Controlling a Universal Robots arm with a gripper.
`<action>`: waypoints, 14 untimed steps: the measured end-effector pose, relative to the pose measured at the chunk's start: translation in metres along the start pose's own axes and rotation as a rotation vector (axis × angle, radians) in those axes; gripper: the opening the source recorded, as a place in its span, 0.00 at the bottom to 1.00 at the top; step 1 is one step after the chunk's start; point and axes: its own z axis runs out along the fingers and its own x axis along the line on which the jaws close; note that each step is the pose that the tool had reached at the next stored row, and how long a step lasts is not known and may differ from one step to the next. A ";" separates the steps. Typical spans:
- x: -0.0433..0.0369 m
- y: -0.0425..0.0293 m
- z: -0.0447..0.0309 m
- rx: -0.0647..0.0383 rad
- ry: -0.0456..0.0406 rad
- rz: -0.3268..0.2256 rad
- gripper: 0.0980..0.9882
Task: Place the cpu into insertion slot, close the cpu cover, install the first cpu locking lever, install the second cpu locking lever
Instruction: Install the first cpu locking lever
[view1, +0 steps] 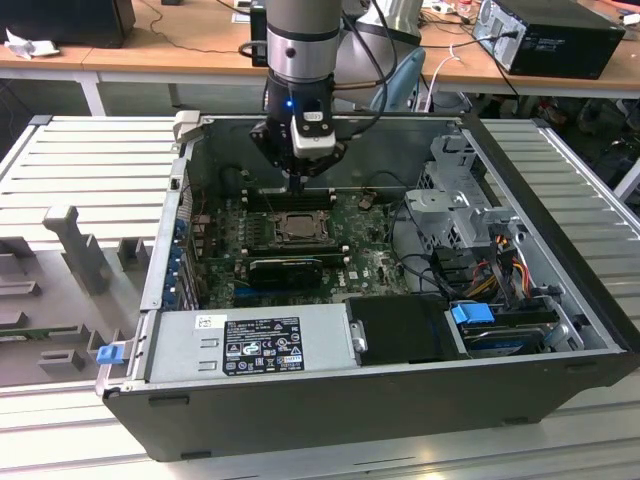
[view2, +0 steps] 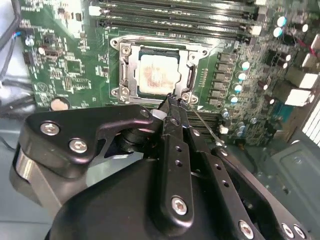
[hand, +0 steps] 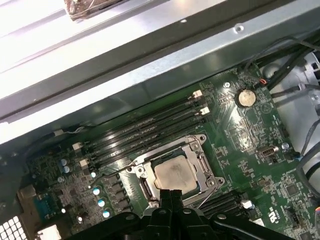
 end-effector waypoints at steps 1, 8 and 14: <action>0.0000 0.0000 0.0001 0.000 0.0005 -0.019 0.01; 0.0000 0.0000 0.0004 0.002 0.0037 -0.170 0.01; 0.0000 0.0000 0.0005 0.003 0.0059 -0.272 0.01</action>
